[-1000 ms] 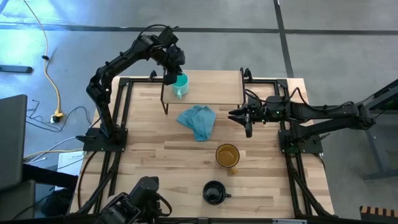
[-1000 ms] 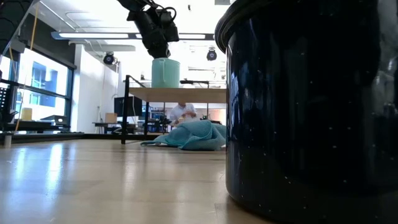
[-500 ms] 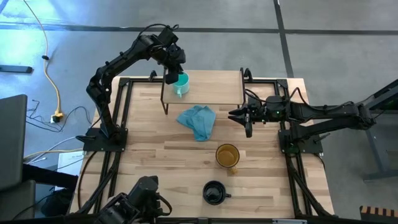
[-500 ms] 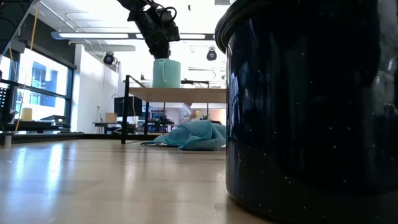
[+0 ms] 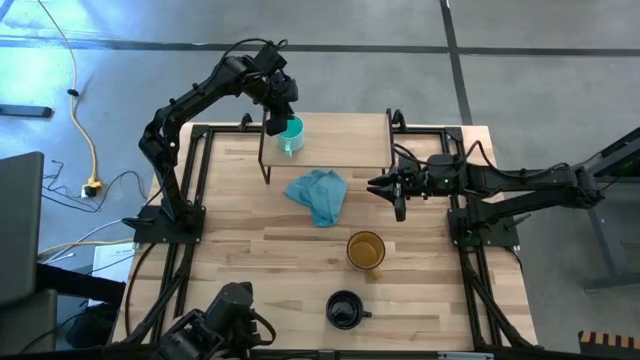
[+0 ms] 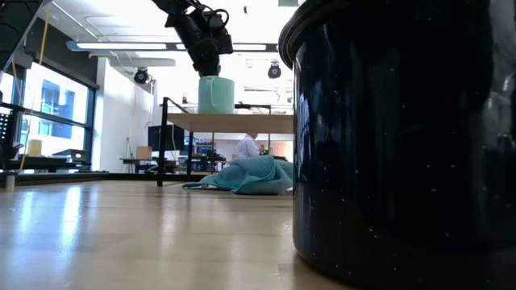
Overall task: Stack small to large cups/mugs on shelf
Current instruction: Put the dark blue cup on the shelf
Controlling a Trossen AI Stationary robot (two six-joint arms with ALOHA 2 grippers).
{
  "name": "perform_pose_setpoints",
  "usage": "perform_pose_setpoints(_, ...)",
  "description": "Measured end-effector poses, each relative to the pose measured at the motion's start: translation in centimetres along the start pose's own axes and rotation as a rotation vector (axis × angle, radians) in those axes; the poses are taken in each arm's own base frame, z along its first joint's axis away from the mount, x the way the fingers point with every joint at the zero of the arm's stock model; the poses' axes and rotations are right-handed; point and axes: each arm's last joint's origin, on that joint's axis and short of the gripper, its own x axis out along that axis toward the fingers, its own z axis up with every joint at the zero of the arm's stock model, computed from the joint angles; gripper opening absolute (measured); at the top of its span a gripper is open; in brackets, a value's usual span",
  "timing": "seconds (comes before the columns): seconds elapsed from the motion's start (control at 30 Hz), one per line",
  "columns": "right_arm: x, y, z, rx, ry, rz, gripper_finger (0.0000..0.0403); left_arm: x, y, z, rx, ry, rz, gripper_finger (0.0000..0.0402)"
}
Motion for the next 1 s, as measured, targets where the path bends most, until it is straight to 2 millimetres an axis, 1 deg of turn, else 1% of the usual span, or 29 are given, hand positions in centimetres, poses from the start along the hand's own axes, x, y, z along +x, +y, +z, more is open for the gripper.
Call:
perform_pose_setpoints(0.77, 0.0, 0.0, -0.1, -0.001, 0.007, -0.002, 0.0084, 0.0, 0.1, 0.1, 0.0, -0.011, 0.007, 0.0063)
perform_pose_setpoints(0.87, 0.0, 0.0, -0.1, -0.001, 0.009, -0.002, 0.0084, -0.4, 0.0, 0.4, -0.001, -0.03, 0.0, 0.0063)
perform_pose_setpoints(1.0, 0.0, 0.0, -0.1, -0.001, 0.009, 0.001, 0.0084, -1.5, 0.0, 1.0, -0.005, -0.076, 0.0, 0.0063)
